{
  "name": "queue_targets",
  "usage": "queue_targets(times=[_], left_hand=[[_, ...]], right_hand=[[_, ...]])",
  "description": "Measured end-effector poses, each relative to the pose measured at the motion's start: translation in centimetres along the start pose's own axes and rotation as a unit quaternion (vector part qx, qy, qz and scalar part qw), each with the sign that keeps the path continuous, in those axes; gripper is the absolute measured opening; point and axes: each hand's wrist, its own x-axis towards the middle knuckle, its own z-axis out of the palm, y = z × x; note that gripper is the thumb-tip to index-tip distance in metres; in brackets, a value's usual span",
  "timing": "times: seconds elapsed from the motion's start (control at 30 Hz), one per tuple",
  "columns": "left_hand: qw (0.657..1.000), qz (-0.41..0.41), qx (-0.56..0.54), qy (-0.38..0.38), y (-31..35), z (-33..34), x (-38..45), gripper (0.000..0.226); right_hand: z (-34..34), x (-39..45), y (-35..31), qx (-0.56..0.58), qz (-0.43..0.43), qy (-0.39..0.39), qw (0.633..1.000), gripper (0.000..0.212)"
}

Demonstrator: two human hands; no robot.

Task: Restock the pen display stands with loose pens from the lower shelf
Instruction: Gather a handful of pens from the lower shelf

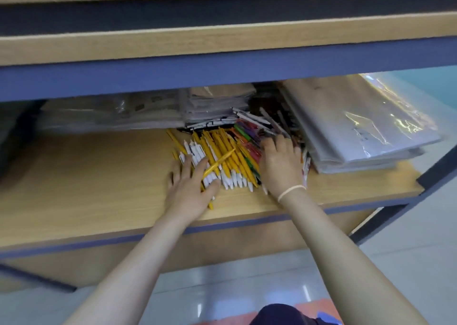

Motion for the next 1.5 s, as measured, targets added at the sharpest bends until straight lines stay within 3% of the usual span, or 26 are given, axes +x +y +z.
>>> queue_targets(times=[0.1,0.2,0.3,0.37,0.5,0.6,0.67,0.8,0.93,1.07,1.17,1.33,1.5], left_hand=[[0.998,0.003,-0.054,0.026,-0.2,0.2,0.3,0.055],[0.986,0.027,-0.12,0.113,-0.7,0.3,0.0,0.038],[0.977,0.032,-0.095,0.186,-0.5,0.0,0.2,0.016],[0.976,0.017,-0.097,0.193,0.1,-0.7,0.6,0.022],[0.968,-0.007,-0.141,0.207,2.0,-1.6,2.4,0.036],[0.982,-0.065,-0.083,0.157,3.1,-1.1,4.3,0.041],[0.983,-0.113,-0.085,0.114,2.8,-0.5,4.6,0.067],[0.984,-0.092,-0.121,0.091,2.3,0.8,4.2,0.073],[0.981,-0.076,-0.152,0.095,4.0,0.8,4.6,0.074],[0.953,-0.068,-0.272,0.116,4.0,-0.4,3.5,0.084],[0.938,-0.121,-0.286,0.152,3.6,-1.5,1.9,0.093],[0.927,-0.209,-0.302,0.084,4.6,-3.3,2.2,0.095],[0.918,-0.235,-0.306,0.091,5.8,-2.9,4.5,0.102]], right_hand=[[0.0,-0.3,0.4,-0.006,0.003,0.007,1.0,0.019],[-0.7,-0.9,0.8,0.011,-0.004,0.017,1.0,0.026],[-1.1,-0.9,1.0,0.028,0.001,-0.03,0.999,0.029],[-1.4,-0.7,1.0,0.042,0.01,-0.067,0.997,0.034],[-2.2,-0.4,1.2,0.082,0.01,-0.067,0.994,0.049],[-2.1,-0.7,1.8,0.075,-0.004,-0.129,0.989,0.066],[-1.9,-1.0,2.2,0.058,-0.006,-0.174,0.983,0.073],[-1.5,-1.0,2.3,0.014,-0.015,-0.226,0.974,0.072],[-1.2,-0.5,2.2,0.006,-0.012,-0.231,0.973,0.07],[-1.4,-0.5,2.3,-0.005,-0.007,-0.24,0.971,0.075],[-1.7,-0.2,1.5,-0.002,-0.006,-0.23,0.973,0.084],[-1.1,0.6,0.2,0.011,-0.015,-0.247,0.969,0.096],[-1.1,0.6,0.1,0.003,-0.021,-0.253,0.967,0.104]])
